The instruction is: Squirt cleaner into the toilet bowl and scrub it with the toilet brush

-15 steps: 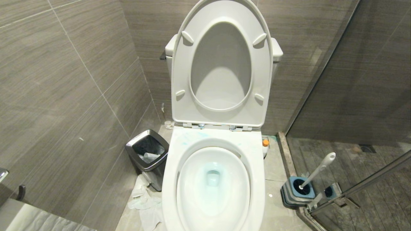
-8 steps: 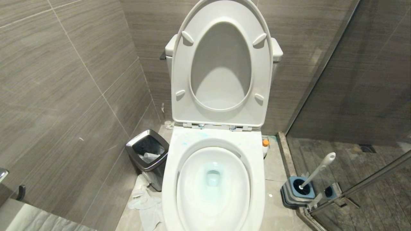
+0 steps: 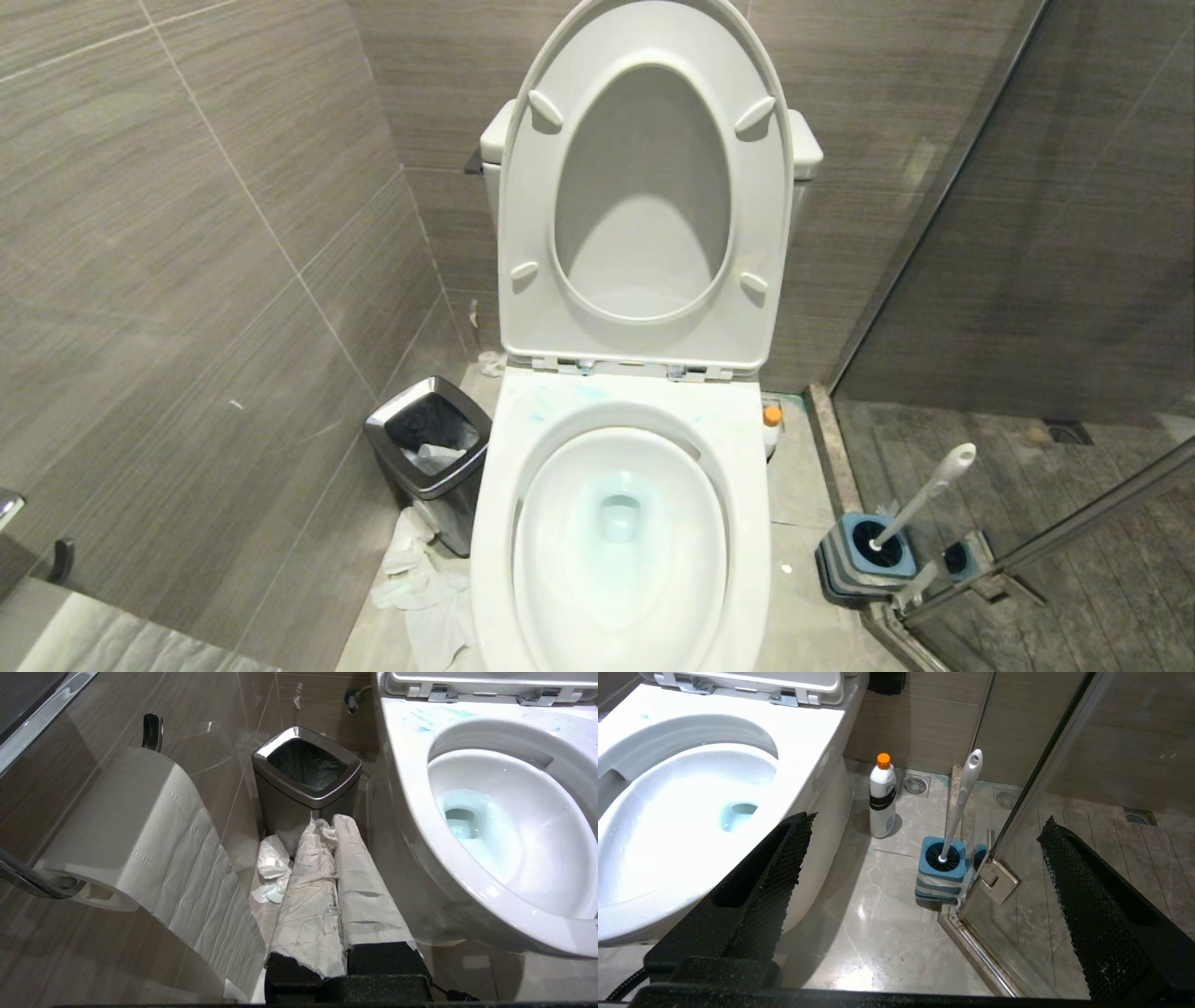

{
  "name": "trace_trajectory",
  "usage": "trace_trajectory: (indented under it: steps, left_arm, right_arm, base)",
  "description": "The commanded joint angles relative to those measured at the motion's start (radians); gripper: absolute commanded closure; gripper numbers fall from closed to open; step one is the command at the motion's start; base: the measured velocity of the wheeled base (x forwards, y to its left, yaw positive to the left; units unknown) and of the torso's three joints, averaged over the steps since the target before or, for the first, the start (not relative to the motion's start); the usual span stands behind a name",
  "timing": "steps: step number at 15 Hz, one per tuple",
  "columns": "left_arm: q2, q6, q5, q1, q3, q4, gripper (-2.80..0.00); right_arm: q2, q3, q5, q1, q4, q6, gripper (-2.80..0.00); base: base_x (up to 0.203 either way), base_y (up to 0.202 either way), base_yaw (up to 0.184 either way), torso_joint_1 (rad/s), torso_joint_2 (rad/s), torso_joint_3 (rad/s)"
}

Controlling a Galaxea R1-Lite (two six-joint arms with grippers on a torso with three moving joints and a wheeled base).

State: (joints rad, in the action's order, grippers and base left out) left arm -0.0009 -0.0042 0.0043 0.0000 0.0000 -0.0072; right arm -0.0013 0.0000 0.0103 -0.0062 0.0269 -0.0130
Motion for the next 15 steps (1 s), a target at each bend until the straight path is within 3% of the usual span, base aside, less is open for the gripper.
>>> trace_trajectory:
  steps: [1, 15]
  left_arm:
    - [0.001, -0.001, 0.000, 0.000, 0.007, 0.000, 0.00]
    - [0.001, -0.002, 0.000, 0.000, 0.008, 0.000, 0.00]
  right_arm:
    - [0.000, 0.011, 0.000, 0.000, 0.001, -0.001, -2.80]
    - [0.000, 0.011, 0.000, 0.000, 0.001, -0.001, -2.80]
  base:
    - [0.000, 0.000, 0.000, 0.000, 0.00, 0.000]
    - [0.000, 0.000, 0.000, 0.000, 0.00, 0.000]
